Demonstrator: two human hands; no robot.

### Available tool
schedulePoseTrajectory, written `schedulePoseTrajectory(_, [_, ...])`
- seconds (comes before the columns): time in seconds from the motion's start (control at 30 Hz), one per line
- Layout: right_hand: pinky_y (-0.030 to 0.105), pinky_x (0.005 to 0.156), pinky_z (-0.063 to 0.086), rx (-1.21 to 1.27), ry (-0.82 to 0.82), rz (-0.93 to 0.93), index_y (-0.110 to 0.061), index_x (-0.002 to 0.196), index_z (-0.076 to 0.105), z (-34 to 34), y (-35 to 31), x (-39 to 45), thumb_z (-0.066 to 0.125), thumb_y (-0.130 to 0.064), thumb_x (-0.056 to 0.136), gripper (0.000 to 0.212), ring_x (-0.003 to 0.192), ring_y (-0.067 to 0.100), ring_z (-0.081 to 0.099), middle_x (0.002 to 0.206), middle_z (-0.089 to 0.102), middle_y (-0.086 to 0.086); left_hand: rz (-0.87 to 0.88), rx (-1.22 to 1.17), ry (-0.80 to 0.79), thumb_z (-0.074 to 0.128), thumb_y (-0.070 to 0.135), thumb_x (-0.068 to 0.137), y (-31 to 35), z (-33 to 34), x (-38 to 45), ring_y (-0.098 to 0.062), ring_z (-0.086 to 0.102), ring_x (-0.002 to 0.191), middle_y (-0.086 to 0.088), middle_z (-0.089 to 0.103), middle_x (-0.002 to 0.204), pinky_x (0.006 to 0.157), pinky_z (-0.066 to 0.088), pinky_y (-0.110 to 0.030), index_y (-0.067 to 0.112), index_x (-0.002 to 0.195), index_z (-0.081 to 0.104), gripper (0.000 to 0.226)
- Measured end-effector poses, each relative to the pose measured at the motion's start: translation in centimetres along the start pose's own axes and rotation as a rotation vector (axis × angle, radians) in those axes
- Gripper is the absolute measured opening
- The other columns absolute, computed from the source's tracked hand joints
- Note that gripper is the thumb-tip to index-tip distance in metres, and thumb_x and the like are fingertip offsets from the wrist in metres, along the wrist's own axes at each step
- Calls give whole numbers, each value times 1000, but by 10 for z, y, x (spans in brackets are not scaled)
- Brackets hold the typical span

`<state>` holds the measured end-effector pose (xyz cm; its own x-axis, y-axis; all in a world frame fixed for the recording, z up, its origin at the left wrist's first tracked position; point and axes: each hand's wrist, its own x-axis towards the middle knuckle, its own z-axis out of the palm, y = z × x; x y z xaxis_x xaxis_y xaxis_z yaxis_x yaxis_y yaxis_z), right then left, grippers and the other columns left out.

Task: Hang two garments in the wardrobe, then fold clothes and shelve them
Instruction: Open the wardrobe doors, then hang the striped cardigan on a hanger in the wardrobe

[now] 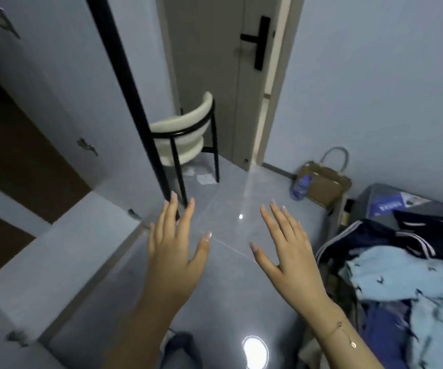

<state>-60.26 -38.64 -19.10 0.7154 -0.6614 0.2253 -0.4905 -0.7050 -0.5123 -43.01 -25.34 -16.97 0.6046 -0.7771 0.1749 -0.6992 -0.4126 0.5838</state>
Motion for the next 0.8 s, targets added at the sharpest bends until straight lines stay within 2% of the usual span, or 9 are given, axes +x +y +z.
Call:
schedulePoseTrajectory(0.13, [37,122,11,-21,82,228,-37,153,11,-45,57,-75,48,-48,98,67,149,4,0,161,9,-14,132,-104,-202,32,58,91,70,61,-19,2,-12,145,25,-13,158,122,1,-40,55,142,2,60])
schedulePoseTrajectory(0.27, [39,122,16,-62,179,475,-34,153,16,-80,97,-142,43,-51,97,65,149,6,6,161,11,-15,298,-155,-404,43,51,96,130,115,-23,-1,-7,146,23,-12,158,121,8,-44,53,144,3,62])
schedulePoseTrajectory(0.43, [36,121,17,-65,352,780,-36,152,14,-103,115,-210,44,-47,97,64,147,4,10,161,12,-15,571,-185,-703,30,61,91,191,172,-31,8,-15,141,29,-21,154,121,2,-37,61,138,-5,59])
schedulePoseTrajectory(0.6, [36,122,16,-91,491,1099,-33,153,14,-105,120,-276,39,-52,95,66,147,2,6,161,11,-15,793,-193,-951,38,51,97,248,226,-51,-1,-9,146,20,-14,159,121,5,-39,45,150,3,63])
schedulePoseTrajectory(0.67, [38,121,17,-103,534,1203,-29,153,18,-106,123,-302,42,-49,95,66,148,4,10,161,14,-12,869,-181,-1034,40,49,98,269,248,-64,-2,-9,147,18,-13,160,121,3,-36,41,151,7,63])
schedulePoseTrajectory(0.8, [30,120,16,-96,588,1345,-27,153,21,-111,137,-368,51,-38,97,64,146,5,14,160,16,-11,969,-140,-1170,42,45,99,308,292,-112,-7,-4,148,14,-8,160,121,5,-40,35,153,11,63])
